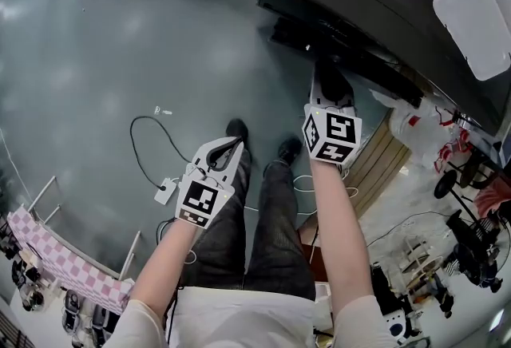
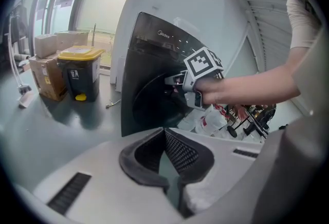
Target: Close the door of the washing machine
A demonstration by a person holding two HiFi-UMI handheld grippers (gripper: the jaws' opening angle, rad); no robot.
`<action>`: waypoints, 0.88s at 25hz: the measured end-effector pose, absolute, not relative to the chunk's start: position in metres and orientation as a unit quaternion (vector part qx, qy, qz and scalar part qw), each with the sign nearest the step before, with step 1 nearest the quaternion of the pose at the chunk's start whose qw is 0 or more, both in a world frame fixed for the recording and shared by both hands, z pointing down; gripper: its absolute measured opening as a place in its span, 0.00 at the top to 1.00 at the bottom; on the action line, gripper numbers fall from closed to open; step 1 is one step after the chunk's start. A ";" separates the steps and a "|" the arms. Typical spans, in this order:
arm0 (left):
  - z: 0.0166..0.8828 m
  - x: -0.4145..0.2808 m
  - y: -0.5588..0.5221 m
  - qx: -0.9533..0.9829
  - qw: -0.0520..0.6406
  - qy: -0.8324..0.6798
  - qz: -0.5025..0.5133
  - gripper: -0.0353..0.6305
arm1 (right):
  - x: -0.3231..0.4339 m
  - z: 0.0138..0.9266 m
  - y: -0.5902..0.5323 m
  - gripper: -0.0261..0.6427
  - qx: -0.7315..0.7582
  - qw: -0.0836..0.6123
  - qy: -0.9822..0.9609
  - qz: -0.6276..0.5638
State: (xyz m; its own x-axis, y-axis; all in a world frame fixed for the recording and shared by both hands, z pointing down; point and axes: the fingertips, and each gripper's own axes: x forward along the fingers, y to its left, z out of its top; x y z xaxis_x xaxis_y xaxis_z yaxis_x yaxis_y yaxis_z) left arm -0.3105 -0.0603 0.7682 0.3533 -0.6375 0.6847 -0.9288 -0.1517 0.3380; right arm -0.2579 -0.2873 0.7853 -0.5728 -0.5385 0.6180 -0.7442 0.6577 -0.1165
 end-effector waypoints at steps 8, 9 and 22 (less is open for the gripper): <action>0.711 -0.308 -0.081 0.753 0.340 -0.530 0.190 0.93 | -0.242 0.716 -0.272 0.92 0.362 0.274 -0.875 0.171; 0.703 -0.292 -0.068 0.755 0.338 -0.528 0.192 0.93 | -0.223 0.706 -0.252 0.92 0.361 0.274 -0.875 0.170; 0.583 -0.135 0.052 0.803 0.240 -0.504 0.208 0.93 | -0.034 0.566 -0.061 0.92 0.385 0.223 -0.886 0.133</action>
